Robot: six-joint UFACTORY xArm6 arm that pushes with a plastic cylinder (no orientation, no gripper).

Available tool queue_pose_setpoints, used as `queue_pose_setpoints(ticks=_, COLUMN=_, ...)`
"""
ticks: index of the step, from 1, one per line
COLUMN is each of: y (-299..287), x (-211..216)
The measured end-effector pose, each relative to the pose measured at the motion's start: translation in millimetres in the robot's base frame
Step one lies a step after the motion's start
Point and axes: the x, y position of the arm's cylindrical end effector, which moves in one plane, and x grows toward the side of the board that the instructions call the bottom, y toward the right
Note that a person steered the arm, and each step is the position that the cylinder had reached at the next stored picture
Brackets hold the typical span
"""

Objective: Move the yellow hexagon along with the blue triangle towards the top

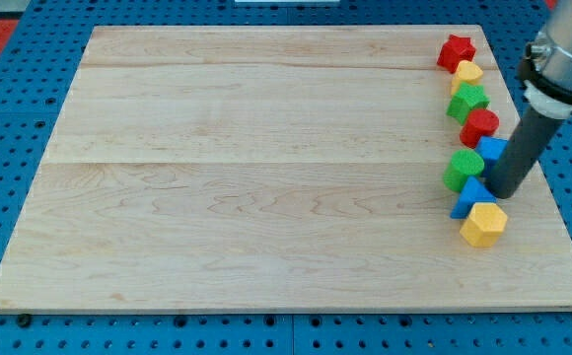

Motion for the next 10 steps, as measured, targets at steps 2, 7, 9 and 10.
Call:
queue_pose_setpoints(ticks=2, y=-22.3, x=-3.3)
queue_pose_setpoints(ticks=7, y=-1.4, x=83.1)
queue_pose_setpoints(ticks=9, y=-14.8, x=69.9)
queue_pose_setpoints(ticks=10, y=-33.8, x=63.1)
